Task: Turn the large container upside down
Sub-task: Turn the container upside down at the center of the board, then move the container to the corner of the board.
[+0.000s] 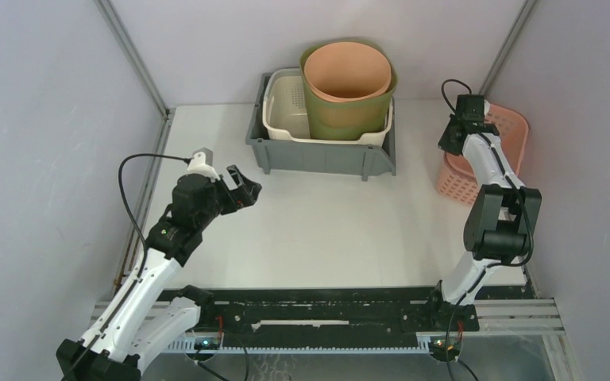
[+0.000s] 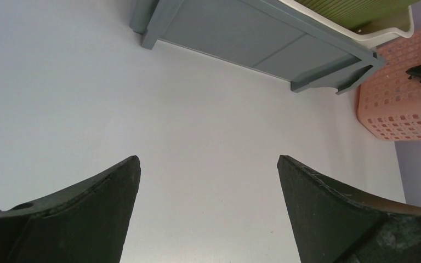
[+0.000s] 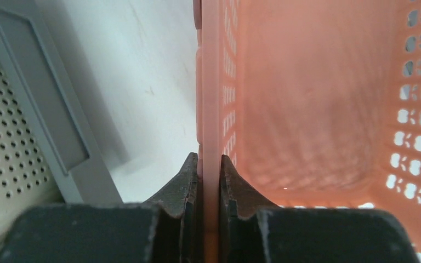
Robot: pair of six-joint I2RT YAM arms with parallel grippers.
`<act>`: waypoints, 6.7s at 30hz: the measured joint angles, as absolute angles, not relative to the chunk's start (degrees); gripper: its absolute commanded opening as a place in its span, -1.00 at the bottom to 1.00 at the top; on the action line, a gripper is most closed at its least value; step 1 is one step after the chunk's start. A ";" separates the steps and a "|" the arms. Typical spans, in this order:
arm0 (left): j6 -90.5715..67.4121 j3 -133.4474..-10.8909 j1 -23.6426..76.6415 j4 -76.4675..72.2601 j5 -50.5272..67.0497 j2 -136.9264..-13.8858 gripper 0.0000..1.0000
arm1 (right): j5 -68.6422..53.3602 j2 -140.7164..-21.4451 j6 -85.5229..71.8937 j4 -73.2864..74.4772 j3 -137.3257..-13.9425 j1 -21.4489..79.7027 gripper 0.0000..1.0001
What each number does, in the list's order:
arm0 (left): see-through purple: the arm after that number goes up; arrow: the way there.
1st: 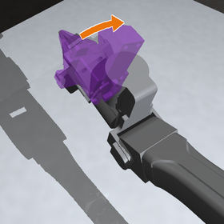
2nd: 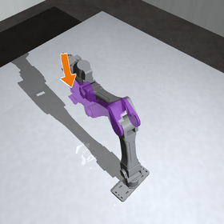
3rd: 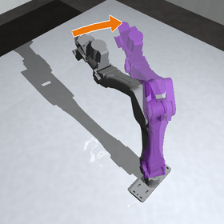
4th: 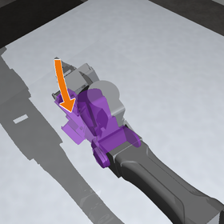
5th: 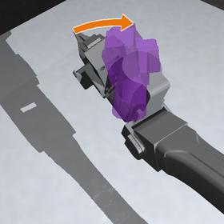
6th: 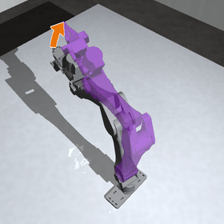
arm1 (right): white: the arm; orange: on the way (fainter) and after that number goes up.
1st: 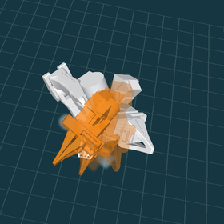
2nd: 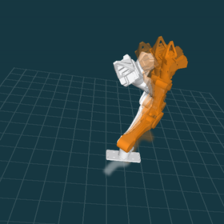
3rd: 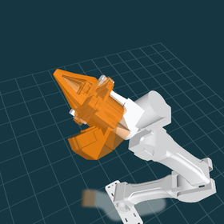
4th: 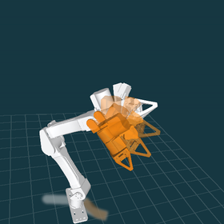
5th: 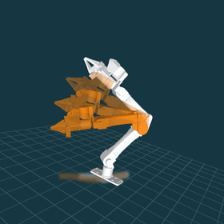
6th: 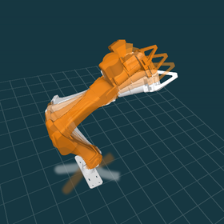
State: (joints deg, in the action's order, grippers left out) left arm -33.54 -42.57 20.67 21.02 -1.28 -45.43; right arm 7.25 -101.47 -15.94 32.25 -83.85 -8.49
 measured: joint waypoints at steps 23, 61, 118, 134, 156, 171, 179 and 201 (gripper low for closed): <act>-38.22 -35.53 30.26 18.76 3.20 -33.78 1.00 | 1.37 -57.32 -22.76 47.51 -70.87 15.92 -1.00; -38.39 -34.57 30.85 24.40 -3.51 -30.72 1.00 | 3.31 -52.73 -49.71 15.75 -44.49 59.22 -1.00; -34.09 -51.31 28.40 39.40 -14.61 -33.21 1.00 | 0.30 -104.27 -91.90 -82.46 -4.60 51.68 0.91; -35.59 -43.05 28.40 37.63 -9.69 -27.90 1.00 | -0.82 -73.30 -64.31 -20.49 -25.98 50.15 1.00; -37.60 -36.64 28.40 26.61 -9.72 -41.04 0.99 | 10.31 -59.18 -39.57 27.00 -42.59 54.00 1.00; -39.57 -35.97 30.00 9.08 -10.15 -54.96 1.00 | 10.87 -58.50 -38.87 28.14 -41.89 52.95 1.00; -42.22 -36.75 38.89 3.31 -12.03 -60.31 0.99 | 10.94 -53.98 -38.94 28.86 -41.87 52.47 1.00; -39.97 -58.00 53.45 0.49 -14.02 -86.13 0.99 | 14.41 -40.45 -40.45 37.82 -40.91 51.92 1.00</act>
